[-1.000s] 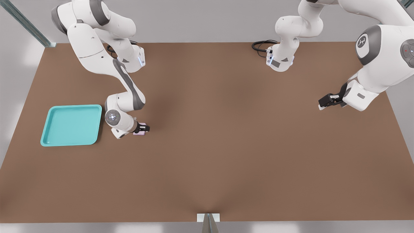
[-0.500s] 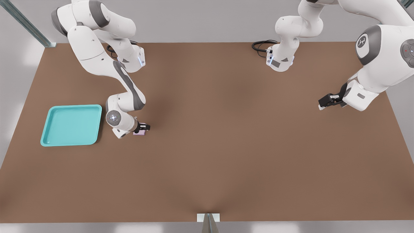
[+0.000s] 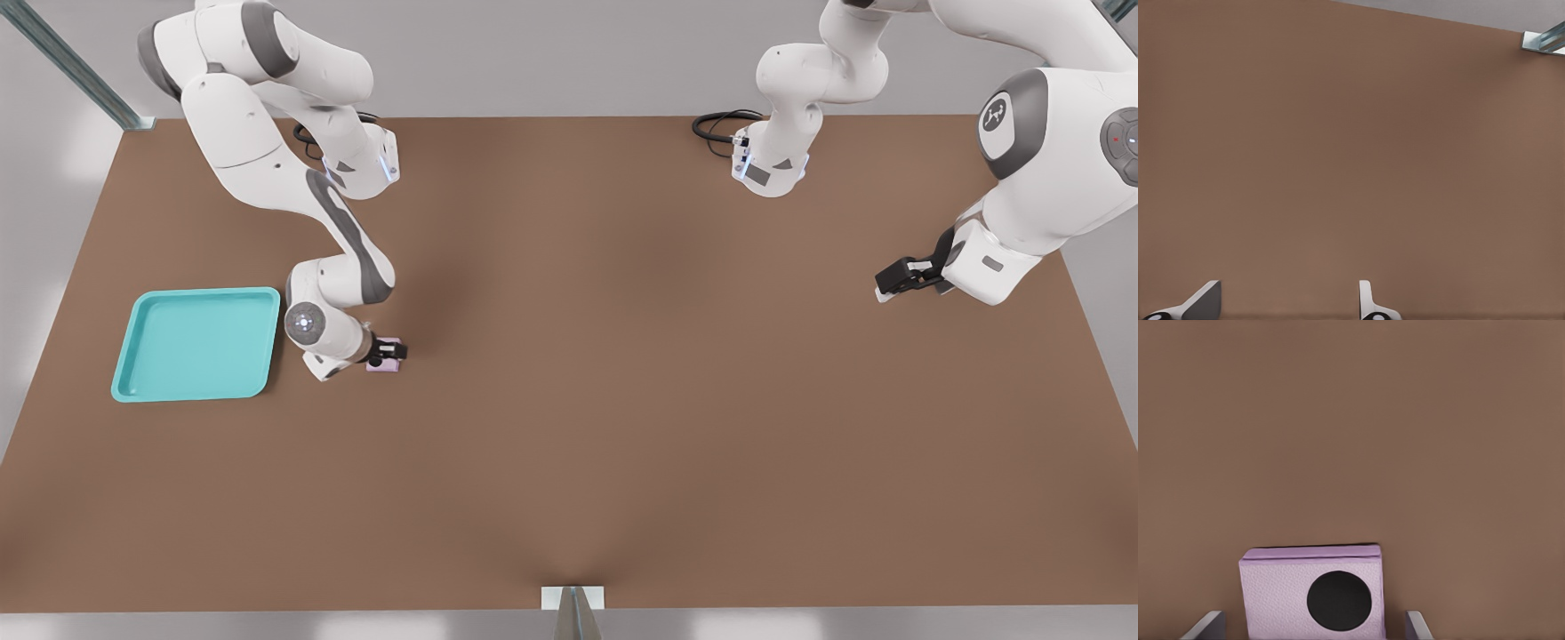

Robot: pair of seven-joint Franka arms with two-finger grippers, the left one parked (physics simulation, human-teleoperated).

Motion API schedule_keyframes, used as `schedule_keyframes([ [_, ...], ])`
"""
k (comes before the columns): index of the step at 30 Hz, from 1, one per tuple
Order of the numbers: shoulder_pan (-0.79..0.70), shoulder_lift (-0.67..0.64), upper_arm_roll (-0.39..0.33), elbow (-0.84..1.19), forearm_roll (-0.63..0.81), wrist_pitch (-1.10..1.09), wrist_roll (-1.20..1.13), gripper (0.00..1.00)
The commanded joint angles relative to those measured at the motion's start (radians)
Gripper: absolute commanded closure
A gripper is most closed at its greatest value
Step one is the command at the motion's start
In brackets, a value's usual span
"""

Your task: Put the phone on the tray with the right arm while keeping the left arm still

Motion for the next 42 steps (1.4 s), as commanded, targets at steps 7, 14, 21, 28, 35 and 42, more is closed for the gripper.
schedule_keyframes([
  [7,0.001,0.013,-0.001,-0.015,0.001,0.018,-0.034,0.0],
  [14,0.005,0.013,0.001,-0.017,0.001,0.018,-0.034,0.21],
  [21,-0.027,-0.064,-0.001,-0.004,0.001,-0.013,-0.034,0.25],
  [28,-0.2,-0.168,-0.005,0.002,-0.007,-0.033,-0.218,0.25],
  [35,-0.459,-0.191,-0.002,-0.027,-0.012,-0.031,-0.497,0.27],
  [42,-0.521,-0.19,-0.005,-0.044,-0.012,-0.059,-0.583,0.0],
])
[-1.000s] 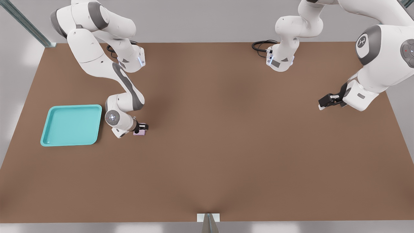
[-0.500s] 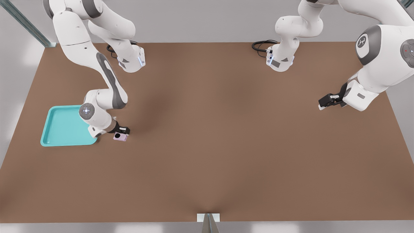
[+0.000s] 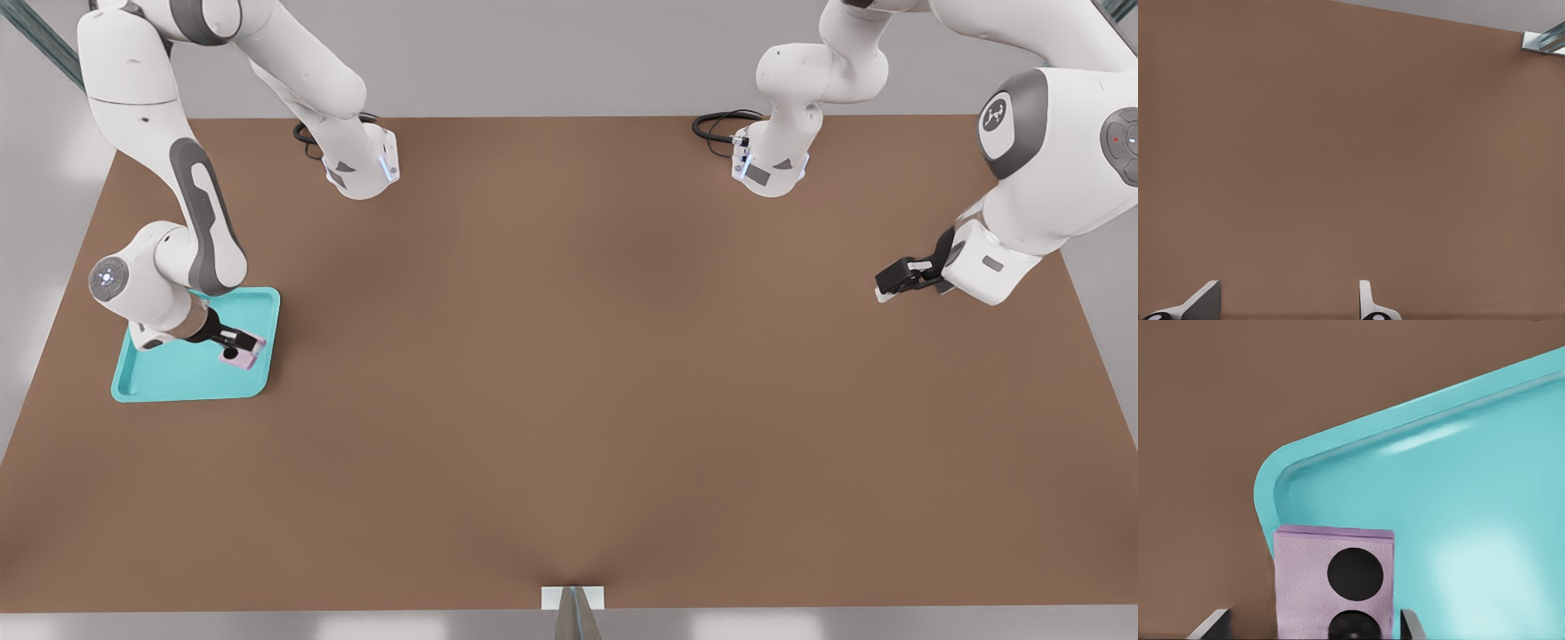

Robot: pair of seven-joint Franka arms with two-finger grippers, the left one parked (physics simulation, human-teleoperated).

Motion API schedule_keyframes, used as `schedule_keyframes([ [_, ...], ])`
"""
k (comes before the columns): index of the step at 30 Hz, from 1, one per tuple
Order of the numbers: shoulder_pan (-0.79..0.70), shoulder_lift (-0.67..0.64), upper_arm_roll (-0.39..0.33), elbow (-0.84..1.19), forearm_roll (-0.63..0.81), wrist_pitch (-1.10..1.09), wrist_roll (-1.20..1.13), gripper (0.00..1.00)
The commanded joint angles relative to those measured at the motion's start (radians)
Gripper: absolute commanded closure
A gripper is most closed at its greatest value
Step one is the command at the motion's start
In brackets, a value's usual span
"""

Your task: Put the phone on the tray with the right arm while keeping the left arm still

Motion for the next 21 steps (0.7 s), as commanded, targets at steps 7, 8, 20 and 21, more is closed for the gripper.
schedule_keyframes([
  [7,0.487,-0.047,-0.247,0.753,0.022,-0.68,-0.064,0.0],
  [8,0.629,0.064,-0.348,0.974,0.028,-0.872,-0.026,0.0],
  [20,0.658,-0.06,-0.276,0.679,0.031,-0.65,0.008,0.0],
  [21,0.658,-0.058,-0.276,0.679,0.031,-0.65,0.008,0.0],
])
